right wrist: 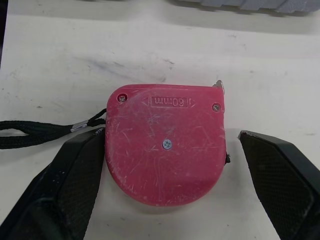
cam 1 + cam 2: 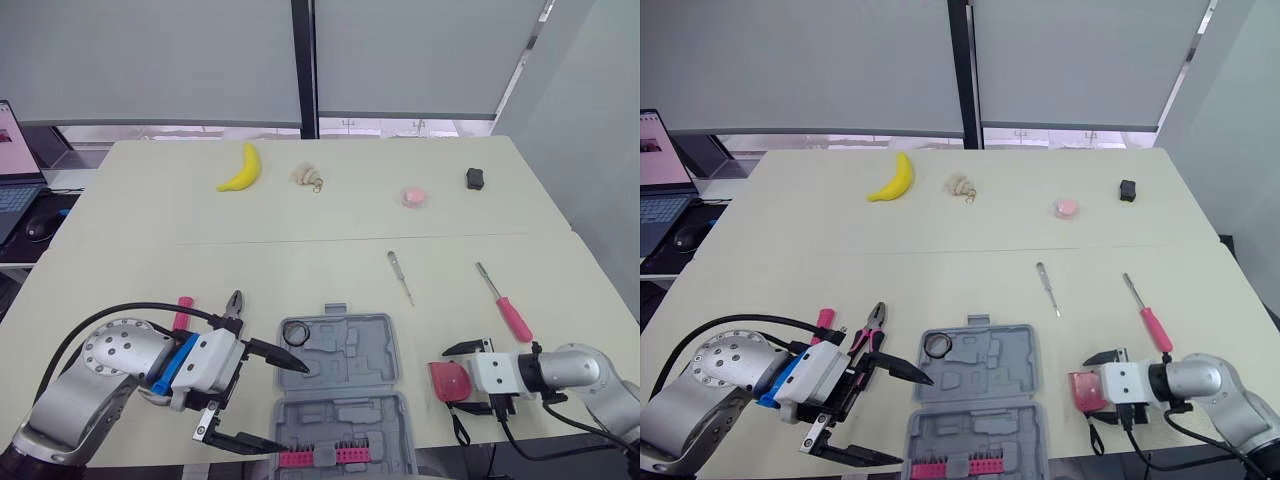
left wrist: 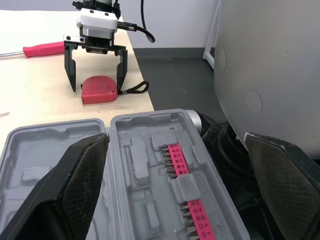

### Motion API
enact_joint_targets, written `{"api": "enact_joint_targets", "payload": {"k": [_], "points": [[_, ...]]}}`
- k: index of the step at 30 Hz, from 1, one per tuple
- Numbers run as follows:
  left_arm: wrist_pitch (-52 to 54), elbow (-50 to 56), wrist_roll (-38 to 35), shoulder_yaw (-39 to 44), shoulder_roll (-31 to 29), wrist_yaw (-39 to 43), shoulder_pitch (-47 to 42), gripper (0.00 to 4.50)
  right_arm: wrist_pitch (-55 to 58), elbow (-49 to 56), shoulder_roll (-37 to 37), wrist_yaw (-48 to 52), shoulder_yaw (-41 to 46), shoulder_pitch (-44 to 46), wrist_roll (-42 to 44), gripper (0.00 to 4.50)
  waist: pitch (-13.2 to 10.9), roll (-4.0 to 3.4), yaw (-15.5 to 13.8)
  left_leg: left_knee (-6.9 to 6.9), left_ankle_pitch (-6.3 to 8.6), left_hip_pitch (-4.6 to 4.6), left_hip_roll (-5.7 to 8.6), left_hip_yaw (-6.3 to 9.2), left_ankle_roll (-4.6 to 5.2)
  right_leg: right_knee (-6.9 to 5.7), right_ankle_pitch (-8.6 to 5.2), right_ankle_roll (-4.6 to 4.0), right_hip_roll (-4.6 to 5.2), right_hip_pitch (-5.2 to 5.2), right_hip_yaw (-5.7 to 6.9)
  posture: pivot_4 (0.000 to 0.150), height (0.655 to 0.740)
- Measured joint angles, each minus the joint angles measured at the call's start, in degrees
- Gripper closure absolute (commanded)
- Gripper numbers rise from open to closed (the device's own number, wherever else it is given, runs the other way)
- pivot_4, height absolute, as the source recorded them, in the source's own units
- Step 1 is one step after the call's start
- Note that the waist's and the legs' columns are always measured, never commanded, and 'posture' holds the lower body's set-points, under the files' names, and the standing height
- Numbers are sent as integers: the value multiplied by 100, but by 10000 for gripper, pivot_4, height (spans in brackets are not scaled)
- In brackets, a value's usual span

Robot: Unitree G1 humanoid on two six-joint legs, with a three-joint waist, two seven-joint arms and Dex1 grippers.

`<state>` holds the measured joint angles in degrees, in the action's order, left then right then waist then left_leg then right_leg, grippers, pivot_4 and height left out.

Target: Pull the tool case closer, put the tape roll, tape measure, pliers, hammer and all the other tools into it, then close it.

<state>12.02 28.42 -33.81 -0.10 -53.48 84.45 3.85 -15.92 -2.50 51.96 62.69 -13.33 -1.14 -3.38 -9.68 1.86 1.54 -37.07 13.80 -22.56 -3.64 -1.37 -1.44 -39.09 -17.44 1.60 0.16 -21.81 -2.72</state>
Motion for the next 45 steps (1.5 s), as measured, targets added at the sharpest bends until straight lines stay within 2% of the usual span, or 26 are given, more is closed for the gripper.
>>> {"api": "enact_joint_targets", "payload": {"k": [2, 4, 5, 12, 17, 21, 24, 28, 33, 38, 45], "points": [[-1, -12, 0, 0, 0, -1, -10, 0, -17, -19, -22, 22, -22, 17, -8, 5900, 0, 0, 0, 0, 0, 1, -1, 0, 0, 0, 0, 0, 0, 0, 0, 1500, 7274], [-4, -32, 1, 0, 1, -2, -19, 0, -65, -38, -53, 23, -43, 24, -23, 12409, 0, -1, 3, 0, 0, 3, -1, 1, 0, -2, 1, 0, 0, 1, 0, 1500, 7274], [-5, -50, 1, 0, 2, -4, -22, 0, -85, -46, -65, 19, -44, 47, -37, 13699, 1, -2, 8, 0, 0, 6, -1, 0, 0, -2, 1, -1, -1, 3, -1, 1500, 7274], [-69, -238, 88, 1, 75, -64, -68, 0, -54, 68, 48, -41, 54, -116, -58, 13697, -1, -5, 2, 0, 0, 8, 1, -1, 0, -2, 1, -1, 1, 6, -1, 1500, 7274], [-117, -554, 155, 101, 94, -236, -100, 0, 1105, 1601, 733, 142, 529, -505, 92, 13697, -9, -23, 4, 2, 0, 9, -4, 3, 0, -5, 0, -1, -2, 4, 2, 1500, 7274], [-69, -726, 257, 201, 80, -398, -192, 0, 2838, 2891, 828, 482, 392, 337, 422, 13697, -11, -23, 48, 1, 0, 21, -10, 1, 0, -9, 0, 3, -7, 6, -1, 1500, 7274], [59, -825, 303, 224, 78, -549, -276, 0, 3800, 3286, 629, 644, 4, 1196, 536, 13697, -11, -18, 19, 1, -1, 17, -9, 3, -1, -7, 0, 1, -7, 4, 1, 1500, 7274], [158, -882, 479, 192, 95, -755, -476, 0, 4566, 3158, 159, 736, -800, 2128, 344, 13697, -13, -15, -9, -2, -1, -25, -2, 3, -1, -4, 10, -13, -3, -31, 2, 1500, 7274], [68, -981, 839, 1, 118, -879, -579, 0, 5240, 2460, -806, 858, -1984, 3501, -158, 13697, -14, -16, 31, 3, 0, -35, -6, 3, 0, -12, 10, -15, -7, -49, 3, 1500, 7274], [3, -978, 981, -188, 228, -961, -570, 0, 5274, 1815, -1159, 978, -2615, 4000, -472, 13697, -14, -16, -16, 6, 0, -42, -4, 11, 1, -13, 2, -28, -5, -51, 15, 1500, 7274], [-31, -951, 993, -204, 246, -977, -525, 0, 5077, 1265, -1426, 1043, -2986, 4210, -782, 13697, -14, -16, 7, 2, 0, -35, -5, 11, 1, -36, 2, -27, -6, -52, 15, 1500, 7274]]}}
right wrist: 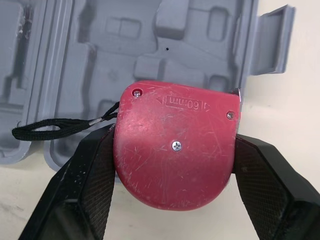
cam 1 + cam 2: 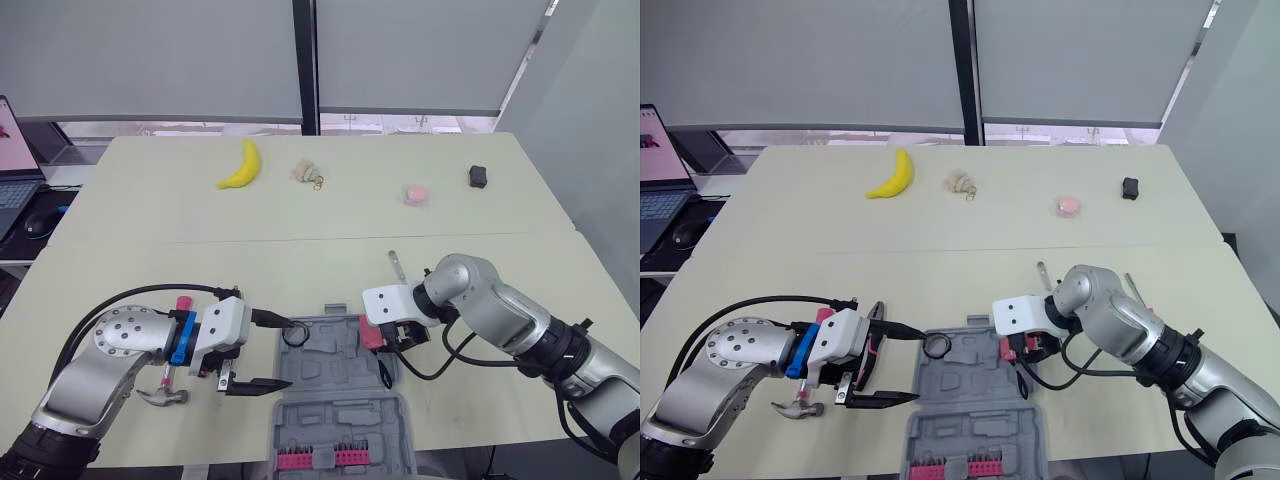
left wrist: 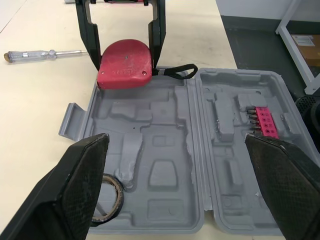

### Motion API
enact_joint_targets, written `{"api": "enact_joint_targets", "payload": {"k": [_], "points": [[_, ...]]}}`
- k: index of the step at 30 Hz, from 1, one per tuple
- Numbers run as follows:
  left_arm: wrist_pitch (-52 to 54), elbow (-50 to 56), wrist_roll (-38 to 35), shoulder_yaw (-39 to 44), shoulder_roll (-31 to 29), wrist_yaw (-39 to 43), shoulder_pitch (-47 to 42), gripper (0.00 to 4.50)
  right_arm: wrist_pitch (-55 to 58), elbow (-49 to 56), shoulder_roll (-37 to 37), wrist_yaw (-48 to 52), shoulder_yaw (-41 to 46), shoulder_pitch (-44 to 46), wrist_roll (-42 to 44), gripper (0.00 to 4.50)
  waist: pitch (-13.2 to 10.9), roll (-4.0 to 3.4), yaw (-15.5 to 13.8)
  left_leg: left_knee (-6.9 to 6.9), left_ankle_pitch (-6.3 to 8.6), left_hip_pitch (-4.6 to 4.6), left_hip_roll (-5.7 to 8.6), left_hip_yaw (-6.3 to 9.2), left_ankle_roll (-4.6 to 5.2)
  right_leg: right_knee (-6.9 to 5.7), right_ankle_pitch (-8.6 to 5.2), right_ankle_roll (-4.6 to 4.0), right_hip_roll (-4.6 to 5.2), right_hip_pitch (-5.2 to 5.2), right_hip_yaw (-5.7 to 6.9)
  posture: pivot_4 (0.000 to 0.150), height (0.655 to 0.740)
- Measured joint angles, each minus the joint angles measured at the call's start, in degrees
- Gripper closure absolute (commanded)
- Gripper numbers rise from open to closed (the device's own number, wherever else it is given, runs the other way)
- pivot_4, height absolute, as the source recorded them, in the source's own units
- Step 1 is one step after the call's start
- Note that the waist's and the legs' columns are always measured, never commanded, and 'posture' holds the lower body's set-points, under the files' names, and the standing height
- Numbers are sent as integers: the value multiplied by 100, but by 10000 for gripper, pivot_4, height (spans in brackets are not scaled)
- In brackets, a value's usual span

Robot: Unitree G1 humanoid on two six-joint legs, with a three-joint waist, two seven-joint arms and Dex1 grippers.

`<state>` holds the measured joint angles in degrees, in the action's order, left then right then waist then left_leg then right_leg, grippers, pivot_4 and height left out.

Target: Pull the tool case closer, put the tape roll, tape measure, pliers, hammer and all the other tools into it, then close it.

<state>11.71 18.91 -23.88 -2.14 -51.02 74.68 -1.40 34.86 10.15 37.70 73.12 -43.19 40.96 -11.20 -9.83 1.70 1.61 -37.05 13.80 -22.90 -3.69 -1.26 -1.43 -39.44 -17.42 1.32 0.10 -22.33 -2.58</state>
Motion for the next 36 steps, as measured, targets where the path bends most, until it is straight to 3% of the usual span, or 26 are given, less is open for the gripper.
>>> {"api": "enact_joint_targets", "payload": {"k": [19, 23, 36], "points": [[-103, 37, 2, -2, 13, 0, 103, 0, -202, -599, -453, -67, -140, 3, -497, 13697, 0, -1, 6, -5, -1, 7, 0, 6, 0, -31, -4, -7, -3, -4, 3, 1500, 7274], [-181, 36, 12, -6, 13, 19, 141, 0, -274, -604, -531, -59, -137, 9, -527, 560, 0, -1, 6, -5, -1, 7, 0, 8, 0, -33, -5, -8, -3, -4, 4, 1500, 7274], [-243, 36, 23, -39, 31, 73, 242, 0, -299, -71, -305, -63, 453, -186, -285, 211, -1, -1, 6, -3, -1, 6, 0, 11, -1, -34, -8, -11, -3, -5, 6, 1500, 7274]]}}
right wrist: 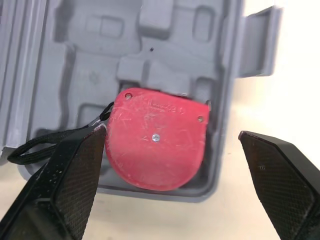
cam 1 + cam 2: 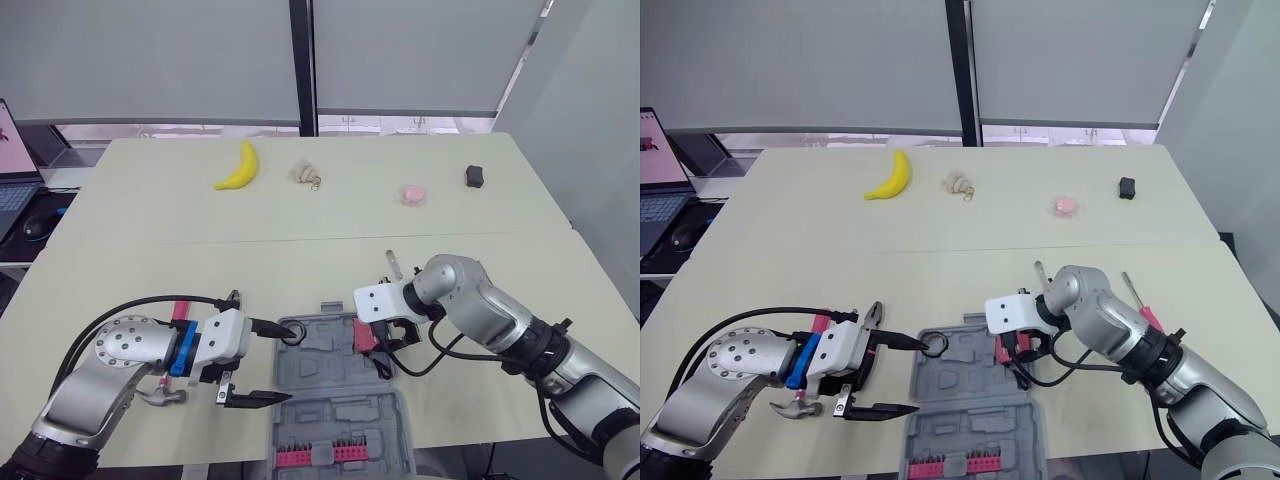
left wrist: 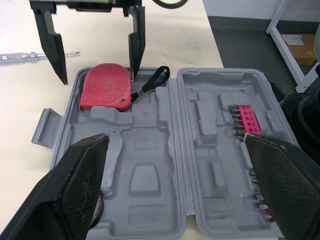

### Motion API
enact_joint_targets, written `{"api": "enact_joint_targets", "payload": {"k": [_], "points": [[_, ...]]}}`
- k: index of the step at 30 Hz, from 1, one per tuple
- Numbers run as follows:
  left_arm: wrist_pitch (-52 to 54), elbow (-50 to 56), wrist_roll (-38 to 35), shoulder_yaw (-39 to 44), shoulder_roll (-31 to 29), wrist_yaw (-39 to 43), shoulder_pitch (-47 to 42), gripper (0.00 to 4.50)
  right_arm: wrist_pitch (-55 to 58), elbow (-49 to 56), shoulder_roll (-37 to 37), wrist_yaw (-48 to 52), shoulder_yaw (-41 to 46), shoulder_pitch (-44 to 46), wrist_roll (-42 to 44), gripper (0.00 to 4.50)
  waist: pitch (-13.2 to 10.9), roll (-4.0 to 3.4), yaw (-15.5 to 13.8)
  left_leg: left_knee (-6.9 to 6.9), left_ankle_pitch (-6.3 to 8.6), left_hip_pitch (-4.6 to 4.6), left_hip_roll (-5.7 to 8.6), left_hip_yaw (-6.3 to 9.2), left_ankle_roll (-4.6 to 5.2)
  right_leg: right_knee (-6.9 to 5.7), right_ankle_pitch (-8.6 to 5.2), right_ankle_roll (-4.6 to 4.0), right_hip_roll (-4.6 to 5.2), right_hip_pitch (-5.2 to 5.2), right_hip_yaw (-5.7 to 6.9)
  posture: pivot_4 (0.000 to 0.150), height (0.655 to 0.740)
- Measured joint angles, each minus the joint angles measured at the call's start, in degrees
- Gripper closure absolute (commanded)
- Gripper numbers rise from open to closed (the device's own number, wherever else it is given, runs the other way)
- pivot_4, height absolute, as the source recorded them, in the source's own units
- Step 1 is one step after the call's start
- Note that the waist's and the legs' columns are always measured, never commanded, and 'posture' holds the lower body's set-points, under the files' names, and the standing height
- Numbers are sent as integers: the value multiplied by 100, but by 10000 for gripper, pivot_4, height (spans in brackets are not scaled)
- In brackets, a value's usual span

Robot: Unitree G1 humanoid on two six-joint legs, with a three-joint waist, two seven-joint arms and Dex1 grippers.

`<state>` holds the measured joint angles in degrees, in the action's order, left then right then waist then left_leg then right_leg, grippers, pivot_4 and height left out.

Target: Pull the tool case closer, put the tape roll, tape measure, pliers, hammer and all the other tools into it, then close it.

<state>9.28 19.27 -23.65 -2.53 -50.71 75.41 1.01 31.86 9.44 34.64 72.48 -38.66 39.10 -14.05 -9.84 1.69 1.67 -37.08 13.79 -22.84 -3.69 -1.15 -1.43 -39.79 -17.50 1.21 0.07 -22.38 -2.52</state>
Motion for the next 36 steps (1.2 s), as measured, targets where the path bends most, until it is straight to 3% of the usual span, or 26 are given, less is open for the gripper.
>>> {"api": "enact_joint_targets", "payload": {"k": [4, 11, 18, 36], "points": [[25, 1, -3, -12, 8, -3, -19, 0, -210, 284, 73, -34, 447, -354, 412, 211, 0, 0, 0, 1, 0, 0, 0, 4, 0, -1, -2, -3, 0, 1, 3, 1500, 7274], [73, 2, -19, -24, 13, 3, -180, 0, -406, 420, 136, -255, 830, -905, 858, 22456, 0, 1, 1, -1, 0, 3, 0, 5, 0, -1, -3, -3, -1, 4, 2, 1500, 7274], [133, -5, -23, -39, 14, 25, -257, 0, -617, 386, 127, -496, 833, -1125, 863, 38336, 0, 1, 3, 1, 0, 2, 0, 8, 0, -2, -5, -6, -3, 3, 4, 1500, 7274], [0, -172, -20, -41, 20, 134, -272, 0, -1748, -414, -146, -1127, 1437, -1794, 1255, 38336, -1, 2, 4, 1, 0, 1, 0, 7, 0, -1, -6, -6, -4, 4, 2, 1500, 7274]]}}
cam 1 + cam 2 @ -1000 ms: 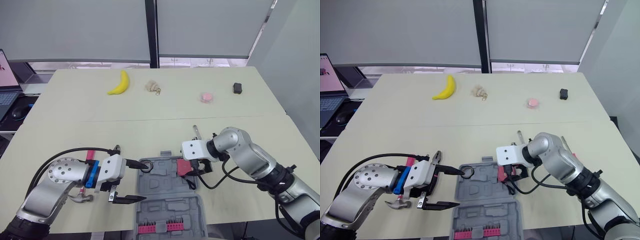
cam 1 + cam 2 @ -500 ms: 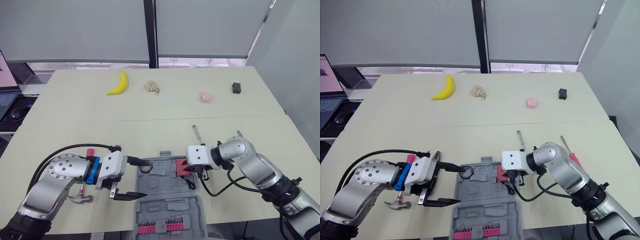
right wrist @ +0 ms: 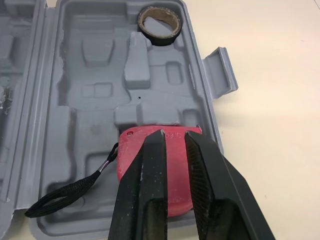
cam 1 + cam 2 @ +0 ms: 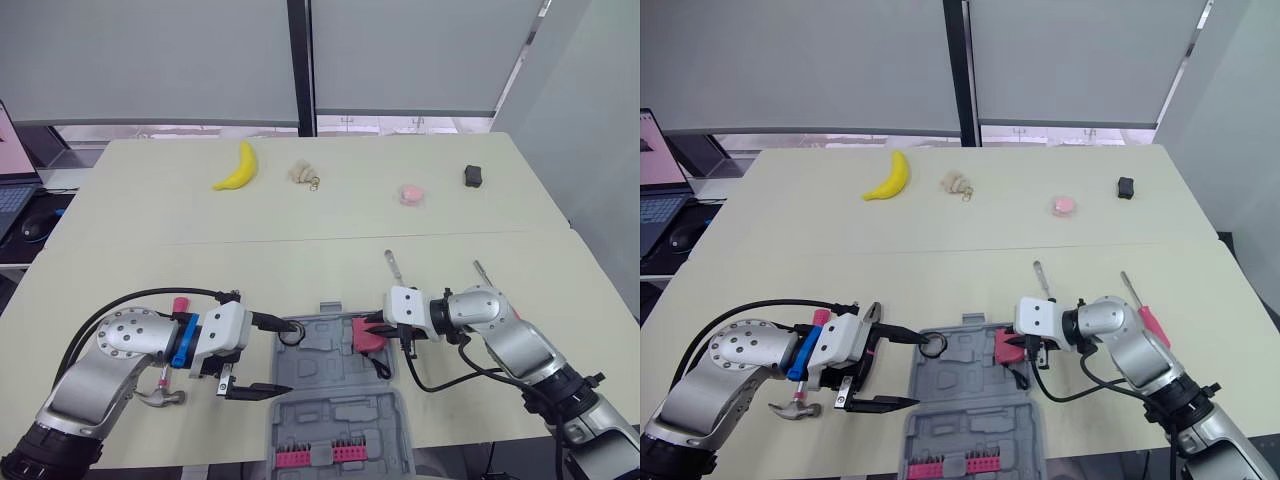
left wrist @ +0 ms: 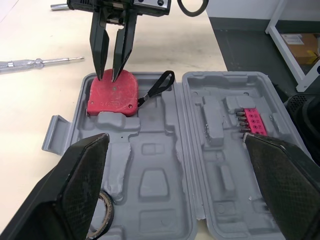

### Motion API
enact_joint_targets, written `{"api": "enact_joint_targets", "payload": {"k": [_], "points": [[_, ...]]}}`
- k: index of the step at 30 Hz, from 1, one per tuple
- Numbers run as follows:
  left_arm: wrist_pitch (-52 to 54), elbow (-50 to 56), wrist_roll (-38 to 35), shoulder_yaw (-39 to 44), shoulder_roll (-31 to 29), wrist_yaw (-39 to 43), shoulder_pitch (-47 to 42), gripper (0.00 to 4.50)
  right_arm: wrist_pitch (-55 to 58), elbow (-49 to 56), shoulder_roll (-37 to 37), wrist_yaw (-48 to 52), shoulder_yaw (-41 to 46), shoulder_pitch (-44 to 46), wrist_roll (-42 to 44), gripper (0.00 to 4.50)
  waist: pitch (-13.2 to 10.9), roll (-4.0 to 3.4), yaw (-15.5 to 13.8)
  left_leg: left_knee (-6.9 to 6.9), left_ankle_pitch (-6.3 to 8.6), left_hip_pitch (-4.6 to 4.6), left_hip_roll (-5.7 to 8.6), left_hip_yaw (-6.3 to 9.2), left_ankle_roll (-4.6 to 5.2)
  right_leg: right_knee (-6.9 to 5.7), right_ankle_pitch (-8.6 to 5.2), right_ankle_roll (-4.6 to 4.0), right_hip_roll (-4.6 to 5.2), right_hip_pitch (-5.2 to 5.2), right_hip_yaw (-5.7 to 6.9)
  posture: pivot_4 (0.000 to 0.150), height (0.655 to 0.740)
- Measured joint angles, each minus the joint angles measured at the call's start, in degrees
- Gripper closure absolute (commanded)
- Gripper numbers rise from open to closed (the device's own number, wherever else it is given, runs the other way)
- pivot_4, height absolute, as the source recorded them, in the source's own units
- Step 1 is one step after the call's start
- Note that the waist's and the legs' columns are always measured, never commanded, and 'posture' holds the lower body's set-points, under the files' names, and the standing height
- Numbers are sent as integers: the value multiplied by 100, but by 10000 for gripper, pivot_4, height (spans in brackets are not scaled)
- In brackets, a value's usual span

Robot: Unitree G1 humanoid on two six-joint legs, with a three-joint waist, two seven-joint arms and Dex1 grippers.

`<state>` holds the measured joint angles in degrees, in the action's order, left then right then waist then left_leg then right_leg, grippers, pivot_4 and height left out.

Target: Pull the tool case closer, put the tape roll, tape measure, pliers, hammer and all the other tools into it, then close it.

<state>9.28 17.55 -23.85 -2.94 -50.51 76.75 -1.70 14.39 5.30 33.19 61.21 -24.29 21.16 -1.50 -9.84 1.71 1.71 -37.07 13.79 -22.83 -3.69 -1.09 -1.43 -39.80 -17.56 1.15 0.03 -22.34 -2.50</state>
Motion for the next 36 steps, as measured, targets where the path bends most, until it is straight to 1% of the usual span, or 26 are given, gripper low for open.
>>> {"api": "enact_joint_targets", "payload": {"k": [6, 11, 19, 23, 26, 28, 31, 34, 36], "points": [[-10, -15, 1, 0, 0, 24, -20, 0, -279, -523, -55, -8, -18, 20, -26, 38336, 2, 2, 3, 0, 0, 6, -1, 0, 0, -1, 0, 0, -1, 4, 0, 1500, 7274], [0, -16, 2, -7, 0, 30, -64, 0, -285, -970, -119, 17, -93, 145, -83, 38336, 7, 8, 0, -1, 0, 13, -1, -1, 0, -1, 0, 0, -1, 9, -2, 1500, 7274], [4, -20, 1, -7, 0, 33, -93, 0, -363, -1212, -337, -26, -181, 258, -192, 38336, 16, 19, 15, 0, -1, 49, -4, -4, 1, -7, -2, -3, -7, 30, -14, 1500, 7274], [-85, -169, -21, 17, 10, 34, -53, 0, -398, -1114, -381, -114, -145, 241, -200, 38336, 15, 19, 14, 1, -3, 50, -4, -3, 3, -11, -2, -4, -8, 28, -15, 1500, 7274], [-109, -362, -160, 247, 89, -14, 2, 0, -199, -661, -367, -232, -81, 75, -183, 38336, 10, 14, 7, 0, -3, 20, -4, 1, 3, -15, -4, -7, -8, 3, -11, 1500, 7274], [-97, -538, -275, 523, 122, -138, 38, 0, 13, -101, -314, -353, 152, -30, -100, 38336, 5, 7, 4, 1, -3, 5, -3, 8, 2, -15, -4, -6, -8, -6, -6, 1500, 7274], [13, -936, -356, 1001, 159, -458, 113, 0, 351, 810, -17, -585, 797, -244, 65, 38336, 6, 8, -4, 7, -2, -1, -1, 21, 1, -7, -10, -3, -4, -2, 5, 1500, 7274], [158, -1491, -415, 1551, 219, -876, 252, 0, 667, 1540, 347, -807, 1464, -873, 182, 38336, 5, 9, -22, 11, -1, -8, 1, 34, 0, -4, -24, -6, 3, -1, 7, 1500, 7274], [201, -1862, -421, 1929, 223, -1102, 370, 0, 889, 1933, 664, -811, 1881, -1381, 325, 34387, 2, 8, -23, 13, 0, -11, 1, 40, 0, -3, -28, -9, 4, -1, 8, 1500, 7274]]}}
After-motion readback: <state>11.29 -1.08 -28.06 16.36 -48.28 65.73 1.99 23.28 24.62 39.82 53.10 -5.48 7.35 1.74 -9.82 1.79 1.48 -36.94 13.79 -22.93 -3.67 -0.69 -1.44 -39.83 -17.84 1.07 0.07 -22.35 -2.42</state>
